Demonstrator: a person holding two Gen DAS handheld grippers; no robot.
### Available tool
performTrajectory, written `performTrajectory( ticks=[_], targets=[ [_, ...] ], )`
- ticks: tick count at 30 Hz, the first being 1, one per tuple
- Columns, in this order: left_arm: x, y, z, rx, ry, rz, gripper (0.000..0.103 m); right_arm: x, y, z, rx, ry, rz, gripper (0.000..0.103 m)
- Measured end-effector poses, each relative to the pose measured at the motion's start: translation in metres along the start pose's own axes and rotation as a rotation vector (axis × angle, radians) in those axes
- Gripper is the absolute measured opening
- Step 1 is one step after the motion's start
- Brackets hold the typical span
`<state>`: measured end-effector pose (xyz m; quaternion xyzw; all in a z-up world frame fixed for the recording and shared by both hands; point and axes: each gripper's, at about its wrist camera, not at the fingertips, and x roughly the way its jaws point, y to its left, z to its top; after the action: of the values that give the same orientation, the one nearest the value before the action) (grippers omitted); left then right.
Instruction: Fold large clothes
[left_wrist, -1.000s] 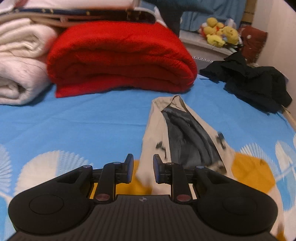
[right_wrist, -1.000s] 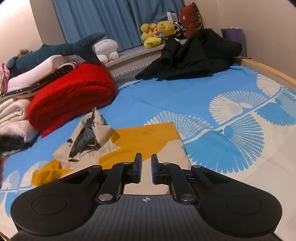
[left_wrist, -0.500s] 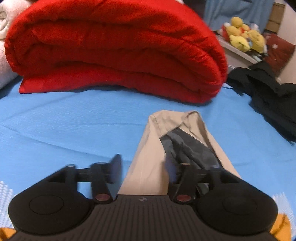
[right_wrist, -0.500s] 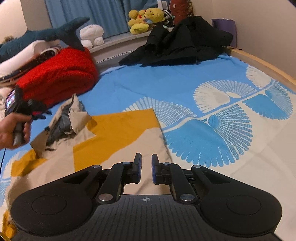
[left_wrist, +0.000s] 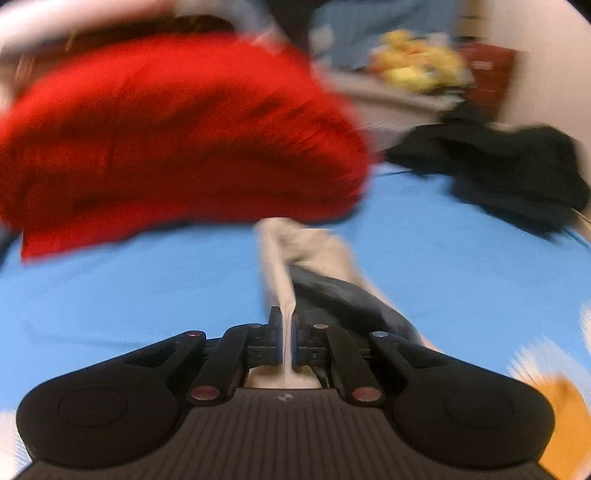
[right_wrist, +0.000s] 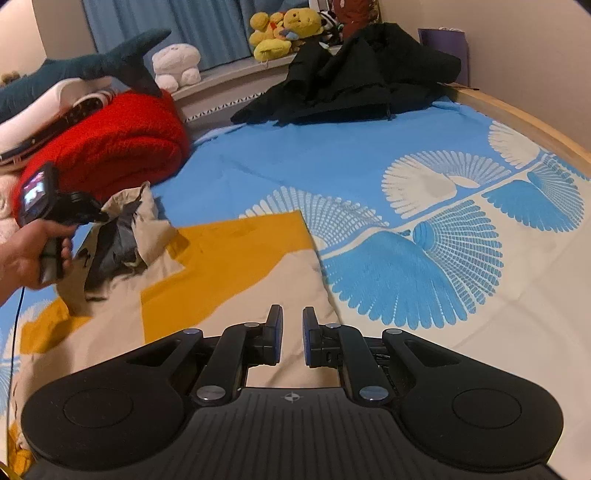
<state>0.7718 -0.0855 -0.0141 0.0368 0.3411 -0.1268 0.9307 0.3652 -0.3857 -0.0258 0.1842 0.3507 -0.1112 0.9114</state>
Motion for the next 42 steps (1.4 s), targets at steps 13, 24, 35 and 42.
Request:
performTrajectory(
  ticks=[13, 24, 35, 42],
  targets=[
    [-0.278, -0.043, -0.247, 0.449, 0.150, -0.146, 0.011, -0.033, -0.001, 0.008, 0.122, -0.100, 0.148, 0.022],
    [-0.244, 0.039, -0.239, -0.536, 0.231, -0.114, 0.030, 0.005, 0.029, -0.013, 0.246, 0.116, 0.358, 0.039],
    [-0.191, 0.046, -0.267, -0.799, 0.355, -0.219, 0.041, 0.047, 0.077, -0.047, 0.255, 0.323, 0.437, 0.042],
    [-0.223, 0.053, -0.236, -0.746, 0.082, -0.275, 0.000, 0.029, 0.081, -0.041, 0.301, 0.179, 0.534, 0.000]
  ],
)
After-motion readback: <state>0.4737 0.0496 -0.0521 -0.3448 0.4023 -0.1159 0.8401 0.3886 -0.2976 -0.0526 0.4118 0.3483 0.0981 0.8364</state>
